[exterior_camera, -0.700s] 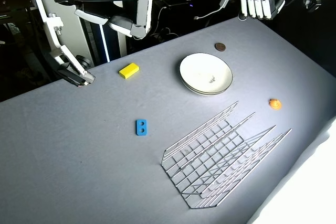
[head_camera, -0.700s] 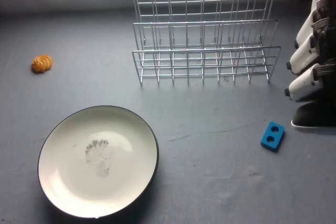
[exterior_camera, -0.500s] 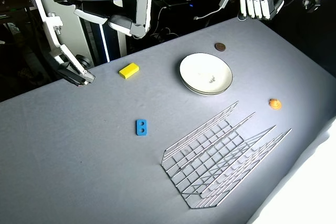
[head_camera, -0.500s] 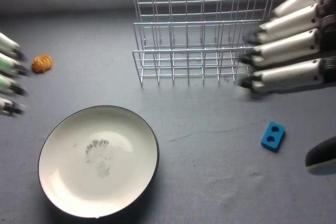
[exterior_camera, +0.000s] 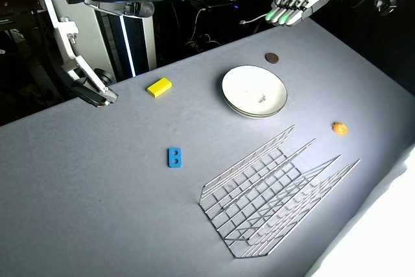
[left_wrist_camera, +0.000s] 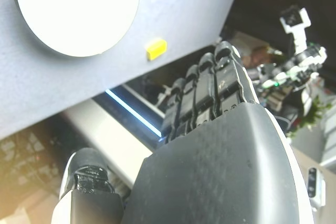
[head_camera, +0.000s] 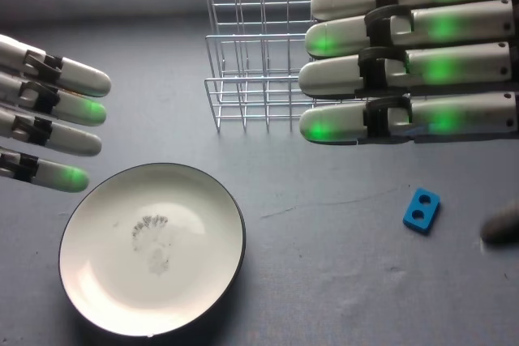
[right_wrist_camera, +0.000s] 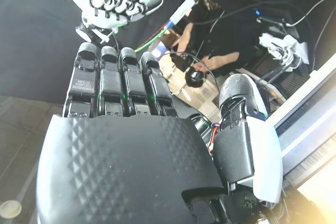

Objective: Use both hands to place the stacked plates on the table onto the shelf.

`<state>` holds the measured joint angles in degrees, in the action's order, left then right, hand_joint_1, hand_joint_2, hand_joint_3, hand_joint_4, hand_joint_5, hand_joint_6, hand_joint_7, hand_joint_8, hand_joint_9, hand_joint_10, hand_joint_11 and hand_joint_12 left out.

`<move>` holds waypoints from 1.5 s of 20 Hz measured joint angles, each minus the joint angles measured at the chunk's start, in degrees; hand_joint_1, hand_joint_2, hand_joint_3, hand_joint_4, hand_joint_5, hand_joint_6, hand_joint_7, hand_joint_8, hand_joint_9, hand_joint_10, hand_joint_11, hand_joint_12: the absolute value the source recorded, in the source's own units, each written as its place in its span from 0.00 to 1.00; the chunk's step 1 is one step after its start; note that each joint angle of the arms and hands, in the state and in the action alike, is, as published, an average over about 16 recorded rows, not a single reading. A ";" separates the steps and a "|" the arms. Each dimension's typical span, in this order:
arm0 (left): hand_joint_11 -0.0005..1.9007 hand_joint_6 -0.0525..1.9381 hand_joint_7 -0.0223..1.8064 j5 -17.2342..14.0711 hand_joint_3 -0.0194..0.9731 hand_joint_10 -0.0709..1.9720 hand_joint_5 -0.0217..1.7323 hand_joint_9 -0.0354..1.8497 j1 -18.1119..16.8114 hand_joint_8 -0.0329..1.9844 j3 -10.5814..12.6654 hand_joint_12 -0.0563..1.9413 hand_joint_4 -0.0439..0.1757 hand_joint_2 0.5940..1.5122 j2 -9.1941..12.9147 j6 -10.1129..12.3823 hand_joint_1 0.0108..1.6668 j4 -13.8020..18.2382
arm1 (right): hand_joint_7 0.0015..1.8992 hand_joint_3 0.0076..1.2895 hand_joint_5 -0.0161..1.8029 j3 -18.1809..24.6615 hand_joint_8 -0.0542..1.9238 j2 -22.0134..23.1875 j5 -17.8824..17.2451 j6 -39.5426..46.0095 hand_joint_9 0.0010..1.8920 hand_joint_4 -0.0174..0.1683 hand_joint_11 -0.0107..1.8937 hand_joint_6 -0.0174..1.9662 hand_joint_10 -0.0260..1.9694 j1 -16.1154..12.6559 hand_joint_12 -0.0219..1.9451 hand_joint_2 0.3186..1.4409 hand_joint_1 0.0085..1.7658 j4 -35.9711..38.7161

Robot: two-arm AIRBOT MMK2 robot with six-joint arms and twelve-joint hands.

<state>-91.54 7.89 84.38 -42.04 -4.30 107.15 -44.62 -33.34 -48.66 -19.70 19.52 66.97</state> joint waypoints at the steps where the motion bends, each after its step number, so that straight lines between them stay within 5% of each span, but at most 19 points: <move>1: 0.01 0.02 0.02 -0.07 0.03 0.04 0.02 0.03 -0.12 0.01 -0.07 0.02 0.21 0.52 0.00 0.07 0.01 -0.14 | 0.01 0.01 0.03 0.00 0.03 0.00 -0.01 -0.01 0.01 0.13 0.02 0.02 0.02 0.03 0.01 0.64 0.30 0.02; 10: 0.01 0.02 0.02 0.26 0.04 0.04 0.02 0.03 -0.05 0.01 -1.16 0.02 0.21 0.53 0.13 0.78 0.01 -0.77 | 0.00 0.01 0.02 0.00 0.04 0.00 -0.19 -0.28 0.01 0.13 0.02 0.02 0.02 0.25 0.01 0.52 0.58 0.05; 19: 0.01 0.02 0.02 1.92 0.04 0.04 0.02 0.03 0.65 0.01 -3.01 0.02 0.21 0.53 0.57 1.56 0.01 0.67 | 0.00 0.01 0.02 0.05 0.04 0.00 -0.54 -0.99 0.01 0.13 0.02 0.02 0.02 0.68 0.01 0.53 0.57 -0.06; 30: 0.01 0.02 0.02 0.18 0.04 0.04 0.02 0.03 0.45 0.01 -4.67 0.02 0.21 0.54 0.83 7.74 0.01 5.45 | 0.00 0.01 0.02 0.21 0.04 0.01 -0.87 -2.50 0.01 0.13 0.02 0.02 0.02 1.07 0.01 0.53 0.52 -0.09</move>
<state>-91.36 8.34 79.71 -41.21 3.43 112.59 -44.41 -33.33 -49.54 -22.20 20.59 66.88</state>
